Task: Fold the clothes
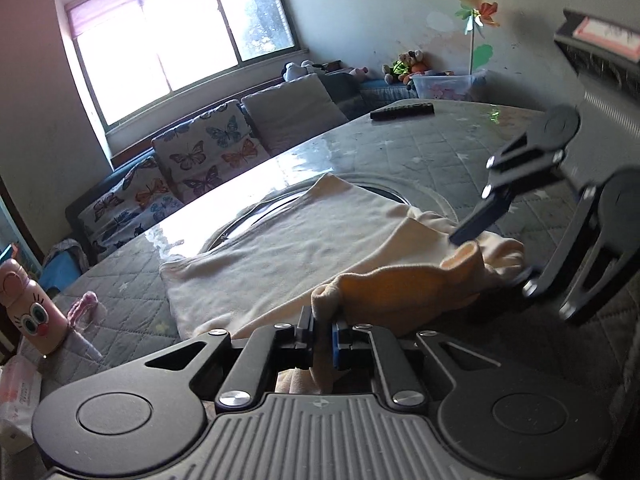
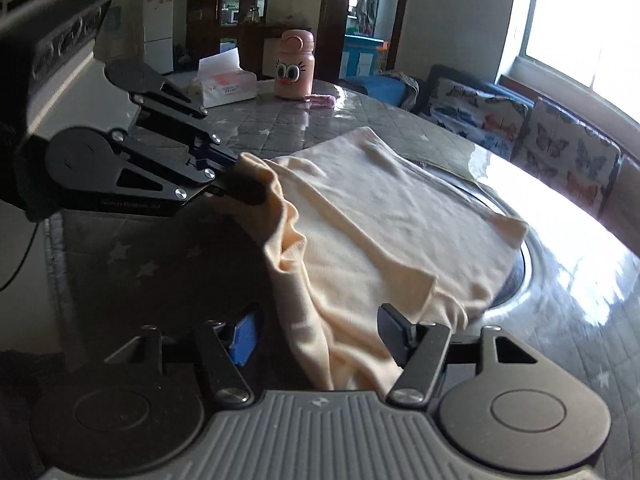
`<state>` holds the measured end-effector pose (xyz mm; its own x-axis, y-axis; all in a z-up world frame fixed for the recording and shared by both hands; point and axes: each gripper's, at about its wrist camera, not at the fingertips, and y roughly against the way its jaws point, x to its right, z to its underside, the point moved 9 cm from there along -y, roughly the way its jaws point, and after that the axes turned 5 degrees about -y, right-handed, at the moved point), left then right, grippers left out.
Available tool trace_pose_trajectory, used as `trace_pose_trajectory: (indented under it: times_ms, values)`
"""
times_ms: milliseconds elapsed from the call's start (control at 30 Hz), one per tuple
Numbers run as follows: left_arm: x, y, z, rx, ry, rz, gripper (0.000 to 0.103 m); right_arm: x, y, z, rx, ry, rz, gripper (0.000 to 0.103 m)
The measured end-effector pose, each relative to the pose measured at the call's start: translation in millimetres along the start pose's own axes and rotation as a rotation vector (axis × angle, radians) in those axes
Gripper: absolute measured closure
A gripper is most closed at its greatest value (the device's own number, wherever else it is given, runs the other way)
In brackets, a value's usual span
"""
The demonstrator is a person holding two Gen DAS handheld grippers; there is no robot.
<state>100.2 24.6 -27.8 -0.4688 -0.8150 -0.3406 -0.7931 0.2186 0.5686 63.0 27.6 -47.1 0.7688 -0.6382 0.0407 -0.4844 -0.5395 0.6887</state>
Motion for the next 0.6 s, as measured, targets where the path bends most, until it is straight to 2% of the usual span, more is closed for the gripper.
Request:
trace_pose_trajectory:
  times_ms: [33,67,133,233,300,367,467,600]
  values:
    - [0,0,1,-0.003,0.005,0.0,0.094,0,-6,-1,-0.005,-0.005,-0.004,0.051]
    - [-1,0,2,-0.007,0.01,0.001,0.092,0,-11,-2,-0.01,-0.012,-0.01,0.064]
    - [-1,0,5,-0.013,0.017,0.001,0.09,3,-17,-4,-0.023,-0.04,-0.026,0.083]
    - [1,5,13,-0.019,0.009,-0.002,0.084,11,-18,-11,-0.02,-0.103,-0.047,0.089]
    - [2,10,20,-0.028,0.003,-0.016,0.069,15,-15,-16,-0.009,-0.13,-0.057,0.09]
    - [2,14,27,-0.038,-0.005,-0.036,0.062,18,-12,-21,0.002,-0.138,-0.057,0.091]
    - [2,19,37,-0.052,-0.014,-0.055,0.058,21,-10,-27,0.015,-0.139,-0.052,0.091]
    - [3,15,49,-0.08,-0.074,-0.093,0.058,24,-9,-35,0.031,-0.148,-0.042,0.091]
